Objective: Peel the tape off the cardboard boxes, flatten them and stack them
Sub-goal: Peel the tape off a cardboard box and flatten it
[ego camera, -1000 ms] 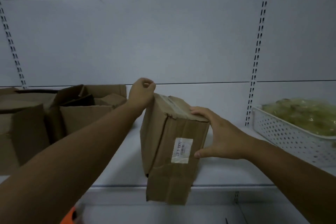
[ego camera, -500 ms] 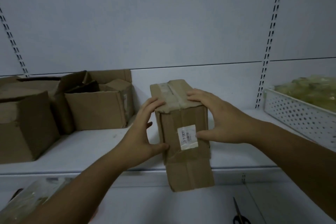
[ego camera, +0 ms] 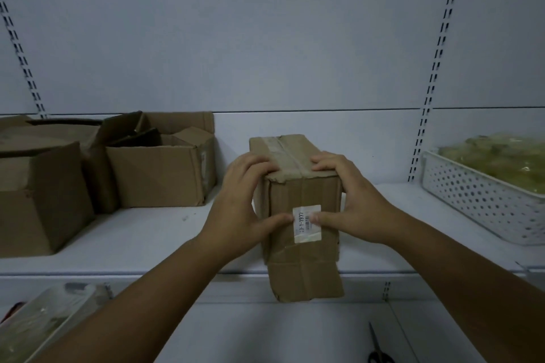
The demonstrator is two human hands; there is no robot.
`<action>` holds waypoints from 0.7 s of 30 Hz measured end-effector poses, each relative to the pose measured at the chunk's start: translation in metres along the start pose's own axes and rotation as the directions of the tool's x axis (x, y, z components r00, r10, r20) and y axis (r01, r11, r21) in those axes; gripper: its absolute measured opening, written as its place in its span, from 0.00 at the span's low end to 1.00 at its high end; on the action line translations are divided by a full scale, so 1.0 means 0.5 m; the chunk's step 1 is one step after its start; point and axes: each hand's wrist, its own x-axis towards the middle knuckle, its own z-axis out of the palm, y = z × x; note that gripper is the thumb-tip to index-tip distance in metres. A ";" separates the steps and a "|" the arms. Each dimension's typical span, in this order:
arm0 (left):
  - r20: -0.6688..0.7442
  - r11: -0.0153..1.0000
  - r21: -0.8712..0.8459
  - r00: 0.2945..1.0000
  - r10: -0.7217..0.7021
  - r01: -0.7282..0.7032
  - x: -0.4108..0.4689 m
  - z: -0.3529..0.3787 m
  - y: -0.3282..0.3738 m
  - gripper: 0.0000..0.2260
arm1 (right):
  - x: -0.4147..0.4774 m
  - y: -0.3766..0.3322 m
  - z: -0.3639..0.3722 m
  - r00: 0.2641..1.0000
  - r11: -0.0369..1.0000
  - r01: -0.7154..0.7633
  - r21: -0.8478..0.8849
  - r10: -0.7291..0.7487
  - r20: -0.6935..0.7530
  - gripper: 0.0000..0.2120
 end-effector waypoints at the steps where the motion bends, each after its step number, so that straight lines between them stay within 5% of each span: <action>1: -0.016 0.995 0.051 0.997 0.081 -0.080 0.001 -0.002 -0.001 0.30 | 0.000 -0.002 -0.001 1.000 1.000 -0.007 -0.009 0.007 0.012 0.34; 8: 0.014 0.790 0.265 0.821 0.571 -0.553 0.011 0.005 -0.011 0.10 | -0.002 -0.007 -0.004 0.997 0.998 -0.024 -0.063 0.028 0.069 0.37; 14: 0.087 0.727 0.289 0.773 0.628 -0.623 0.027 0.005 -0.020 0.12 | 0.001 -0.002 -0.009 0.996 0.998 -0.027 -0.061 0.032 0.083 0.37; 21: 0.072 0.790 0.213 0.815 0.575 -0.575 0.030 0.013 -0.002 0.08 | 0.001 0.001 -0.008 0.997 0.999 -0.028 -0.023 0.029 0.069 0.37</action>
